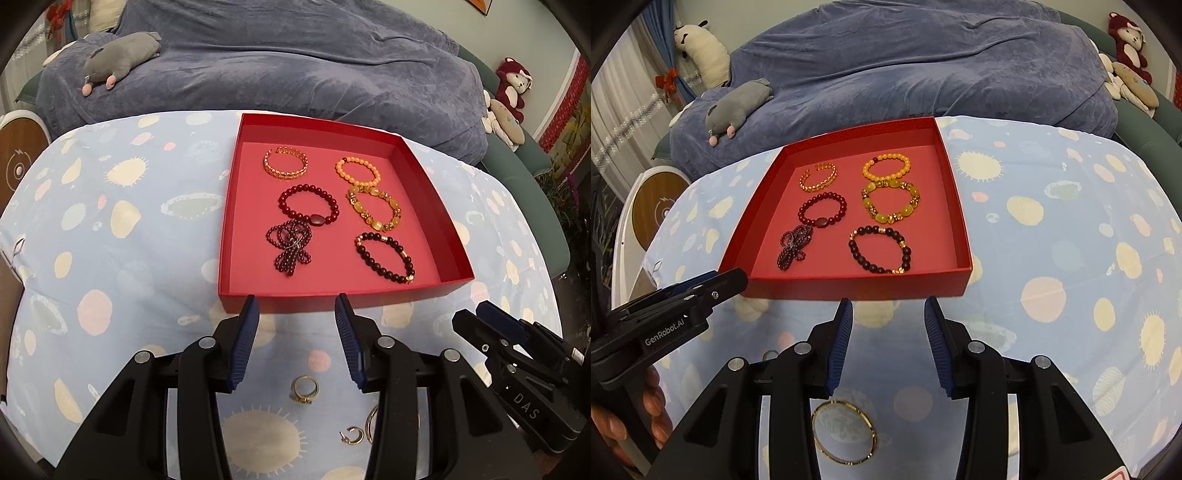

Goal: Organize jewelry
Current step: 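Lift both open grippers out of the box toward the gold bangle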

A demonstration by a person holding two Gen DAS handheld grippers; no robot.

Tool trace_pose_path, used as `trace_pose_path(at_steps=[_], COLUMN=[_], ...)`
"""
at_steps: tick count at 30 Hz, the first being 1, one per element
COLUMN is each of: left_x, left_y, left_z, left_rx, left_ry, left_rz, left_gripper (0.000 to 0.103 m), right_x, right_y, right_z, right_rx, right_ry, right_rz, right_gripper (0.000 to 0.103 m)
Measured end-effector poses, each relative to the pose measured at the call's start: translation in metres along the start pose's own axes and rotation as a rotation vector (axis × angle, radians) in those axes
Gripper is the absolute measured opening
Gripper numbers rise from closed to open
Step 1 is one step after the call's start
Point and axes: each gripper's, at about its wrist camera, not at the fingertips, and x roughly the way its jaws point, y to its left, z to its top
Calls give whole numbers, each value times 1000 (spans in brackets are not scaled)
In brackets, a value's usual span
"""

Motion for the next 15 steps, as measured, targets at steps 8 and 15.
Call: trace_pose_path(at_steps=[8, 15], left_x=[-10, -15], left_y=[6, 13], left_z=[-38, -69], left_rx=[-1, -19], left_ry=[37, 63], left_rz=[15, 40], left_gripper=[42, 42], right_x=[-8, -8], right_y=[1, 18], right_z=[-43, -78], right_rx=[-7, -74], right_ry=[53, 101], right_rz=[0, -3], right_gripper=[40, 47])
